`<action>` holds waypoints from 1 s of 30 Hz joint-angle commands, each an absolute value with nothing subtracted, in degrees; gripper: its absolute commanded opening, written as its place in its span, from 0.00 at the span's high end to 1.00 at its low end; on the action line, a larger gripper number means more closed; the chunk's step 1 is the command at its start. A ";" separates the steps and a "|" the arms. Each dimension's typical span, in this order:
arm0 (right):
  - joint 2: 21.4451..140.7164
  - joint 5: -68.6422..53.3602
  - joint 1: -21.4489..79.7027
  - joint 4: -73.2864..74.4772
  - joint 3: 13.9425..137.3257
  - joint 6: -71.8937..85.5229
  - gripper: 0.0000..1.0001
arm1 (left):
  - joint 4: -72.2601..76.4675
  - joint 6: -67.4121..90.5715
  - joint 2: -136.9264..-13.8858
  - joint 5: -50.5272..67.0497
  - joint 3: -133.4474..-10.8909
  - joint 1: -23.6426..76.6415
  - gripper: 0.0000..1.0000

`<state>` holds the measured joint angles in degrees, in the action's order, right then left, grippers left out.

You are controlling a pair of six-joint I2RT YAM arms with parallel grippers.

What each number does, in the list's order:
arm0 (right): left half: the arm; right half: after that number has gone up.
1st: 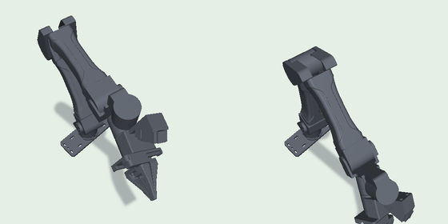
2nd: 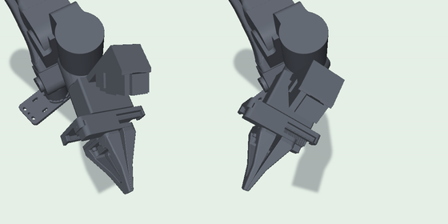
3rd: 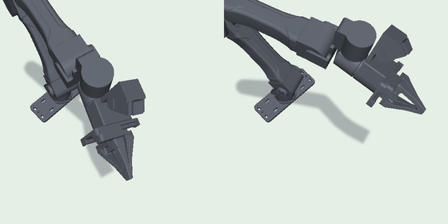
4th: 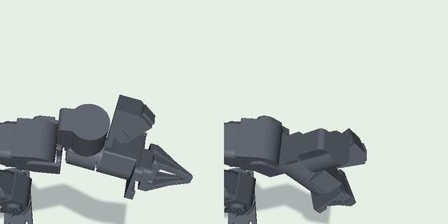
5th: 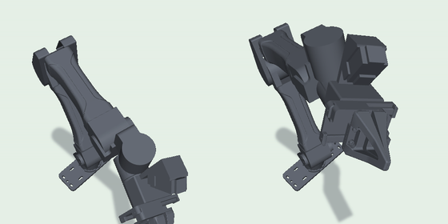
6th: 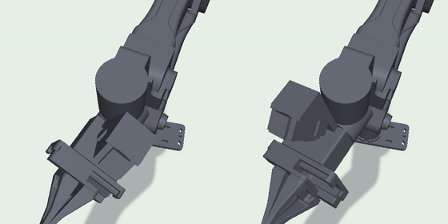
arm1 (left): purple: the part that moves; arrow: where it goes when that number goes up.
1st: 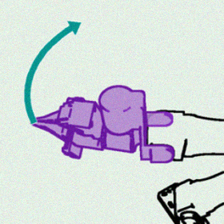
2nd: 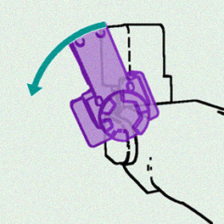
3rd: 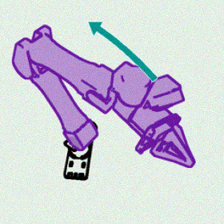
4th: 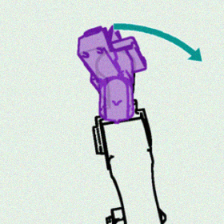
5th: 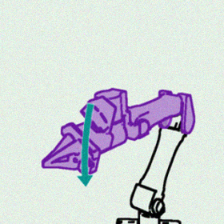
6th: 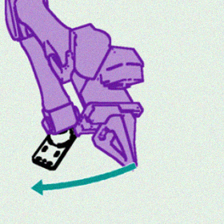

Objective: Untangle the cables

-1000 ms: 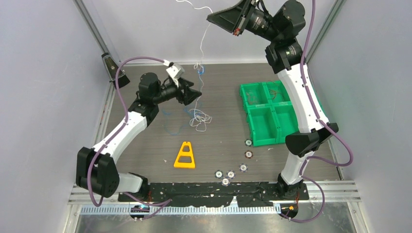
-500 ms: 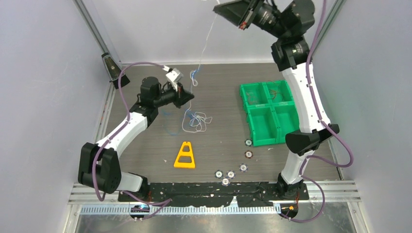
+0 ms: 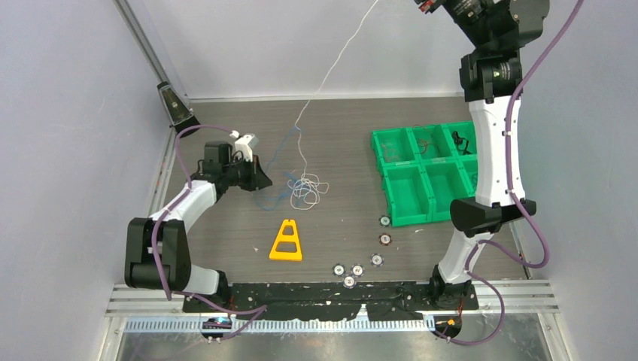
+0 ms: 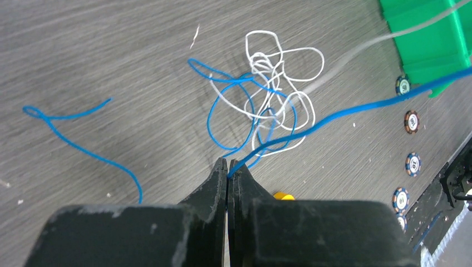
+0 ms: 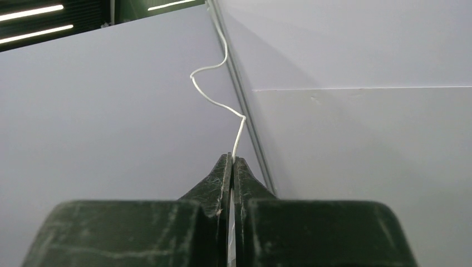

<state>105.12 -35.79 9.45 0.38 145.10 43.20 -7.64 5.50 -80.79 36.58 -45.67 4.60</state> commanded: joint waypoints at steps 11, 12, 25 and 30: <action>101.94 -27.00 1.72 -4.32 146.87 40.39 0.95 | -17.99 2.48 -82.37 33.33 -48.06 -2.28 1.00; 101.80 -26.86 1.44 -4.31 146.73 40.11 0.95 | -18.20 2.42 -81.97 33.34 -47.85 -2.93 1.00; 101.40 -32.41 1.92 -8.07 144.78 45.02 0.95 | -11.60 -0.58 -71.12 45.13 -49.79 -2.35 0.26; 100.89 -33.02 2.63 -8.17 144.90 44.95 0.94 | -5.48 -7.04 -68.95 43.31 -51.57 8.62 0.13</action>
